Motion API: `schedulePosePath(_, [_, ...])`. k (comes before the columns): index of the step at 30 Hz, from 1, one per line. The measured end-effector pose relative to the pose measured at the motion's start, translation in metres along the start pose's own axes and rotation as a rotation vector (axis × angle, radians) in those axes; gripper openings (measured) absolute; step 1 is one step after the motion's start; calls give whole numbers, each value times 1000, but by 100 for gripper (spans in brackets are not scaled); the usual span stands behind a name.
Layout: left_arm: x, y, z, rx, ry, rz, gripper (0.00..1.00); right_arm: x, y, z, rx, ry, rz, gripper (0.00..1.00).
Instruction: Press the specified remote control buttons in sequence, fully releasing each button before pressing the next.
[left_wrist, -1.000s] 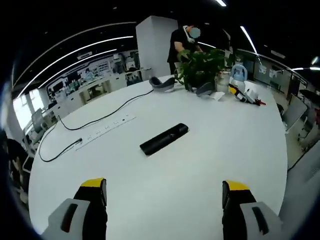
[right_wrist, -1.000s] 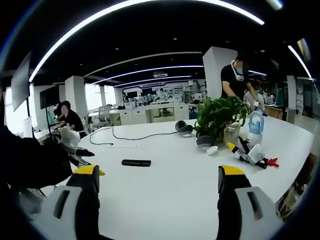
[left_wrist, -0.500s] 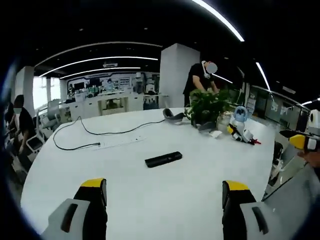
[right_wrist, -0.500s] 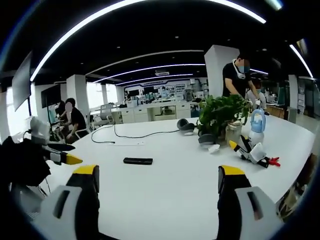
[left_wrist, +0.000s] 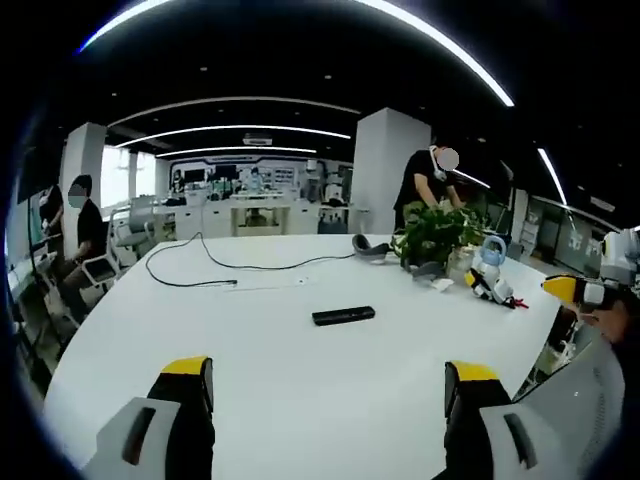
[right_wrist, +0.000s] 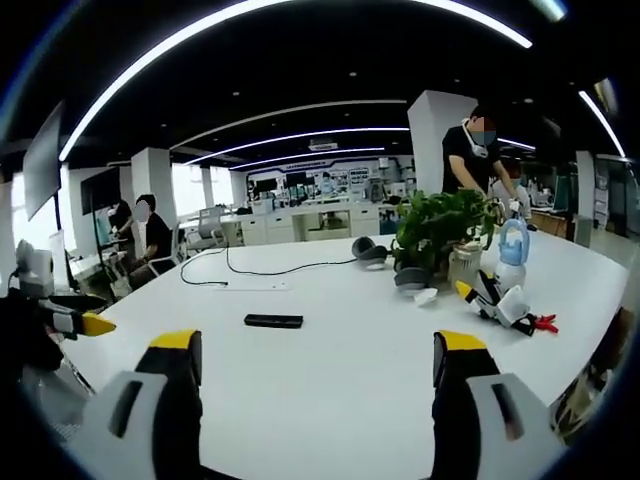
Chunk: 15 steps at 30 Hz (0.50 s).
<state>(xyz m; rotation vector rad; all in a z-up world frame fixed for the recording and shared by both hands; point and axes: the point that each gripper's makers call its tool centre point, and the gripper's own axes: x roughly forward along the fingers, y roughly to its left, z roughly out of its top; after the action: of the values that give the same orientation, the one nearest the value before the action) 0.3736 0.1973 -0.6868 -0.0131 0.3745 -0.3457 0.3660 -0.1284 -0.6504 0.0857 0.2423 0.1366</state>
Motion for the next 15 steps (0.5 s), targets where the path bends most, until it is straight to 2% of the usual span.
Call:
schedulePosePath(4, [-7,3,-8,-14,32,22,100,0,1,-1,-7,5,3,99])
schedulePosePath(8, [-11,12,3,-5,-43,58,100,1,2,-1,-14,8,4,98])
schedulePosePath(11, [-11,22,1,26,-31,94,100,0,1,-2,-14,15,1,97])
schedulePosePath(15, [-14,20,2,38,-41,109,100,0,1,-3,-19,15,-2,96])
